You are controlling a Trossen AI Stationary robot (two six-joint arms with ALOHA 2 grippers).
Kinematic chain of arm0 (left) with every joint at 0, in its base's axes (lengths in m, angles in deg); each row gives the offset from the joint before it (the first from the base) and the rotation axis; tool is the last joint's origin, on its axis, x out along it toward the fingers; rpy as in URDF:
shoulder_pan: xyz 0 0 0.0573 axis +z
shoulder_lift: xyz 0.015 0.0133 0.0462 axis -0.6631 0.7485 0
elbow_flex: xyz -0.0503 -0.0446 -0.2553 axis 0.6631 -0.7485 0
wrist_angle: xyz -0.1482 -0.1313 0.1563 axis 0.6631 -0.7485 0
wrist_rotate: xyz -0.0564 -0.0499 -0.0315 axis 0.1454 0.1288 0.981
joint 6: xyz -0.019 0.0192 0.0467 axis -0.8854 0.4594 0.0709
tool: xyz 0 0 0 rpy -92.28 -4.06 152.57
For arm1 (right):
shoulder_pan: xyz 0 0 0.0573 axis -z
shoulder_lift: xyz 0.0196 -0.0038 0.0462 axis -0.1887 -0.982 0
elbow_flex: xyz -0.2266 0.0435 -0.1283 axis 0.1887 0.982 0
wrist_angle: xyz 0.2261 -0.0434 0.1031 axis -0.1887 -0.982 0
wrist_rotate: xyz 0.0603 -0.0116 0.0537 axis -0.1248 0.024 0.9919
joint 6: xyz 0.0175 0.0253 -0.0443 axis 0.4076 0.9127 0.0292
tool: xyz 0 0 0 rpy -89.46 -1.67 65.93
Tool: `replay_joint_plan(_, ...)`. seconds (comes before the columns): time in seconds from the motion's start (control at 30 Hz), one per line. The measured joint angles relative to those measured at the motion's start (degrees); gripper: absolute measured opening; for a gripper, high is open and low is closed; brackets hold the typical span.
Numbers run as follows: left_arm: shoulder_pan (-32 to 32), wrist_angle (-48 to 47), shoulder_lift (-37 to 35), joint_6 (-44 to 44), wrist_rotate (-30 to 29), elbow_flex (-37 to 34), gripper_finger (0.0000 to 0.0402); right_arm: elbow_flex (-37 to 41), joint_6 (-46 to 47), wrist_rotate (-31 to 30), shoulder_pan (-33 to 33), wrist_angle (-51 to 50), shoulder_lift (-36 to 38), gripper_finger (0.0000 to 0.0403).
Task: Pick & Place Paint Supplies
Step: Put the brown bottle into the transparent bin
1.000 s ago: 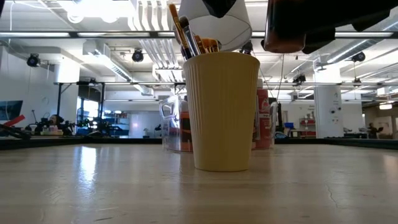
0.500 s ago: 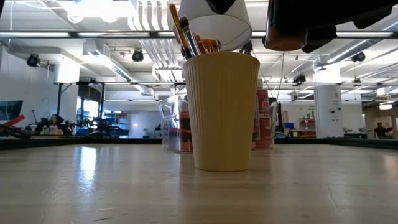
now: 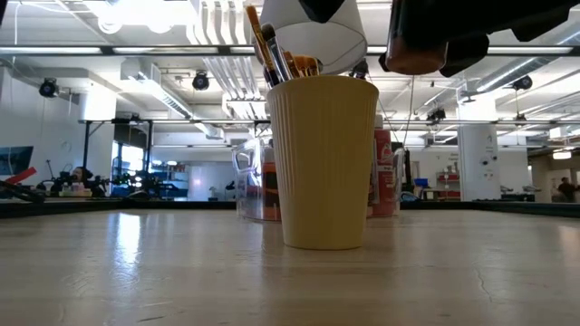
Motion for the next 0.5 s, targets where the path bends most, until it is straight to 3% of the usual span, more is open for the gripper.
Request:
replay_joint_plan(0.3, 0.0, -0.2, -0.3, 0.0, 0.1, 0.0, 0.0131, 0.0, 2.9, -0.2, 0.0, -0.6, 0.6, 0.0254)
replay_joint_plan(0.5, 0.1, -4.2, -2.5, 0.1, 0.2, 0.9, 0.0131, 0.0, 6.4, 3.0, -0.6, -8.2, 5.1, 0.0296)
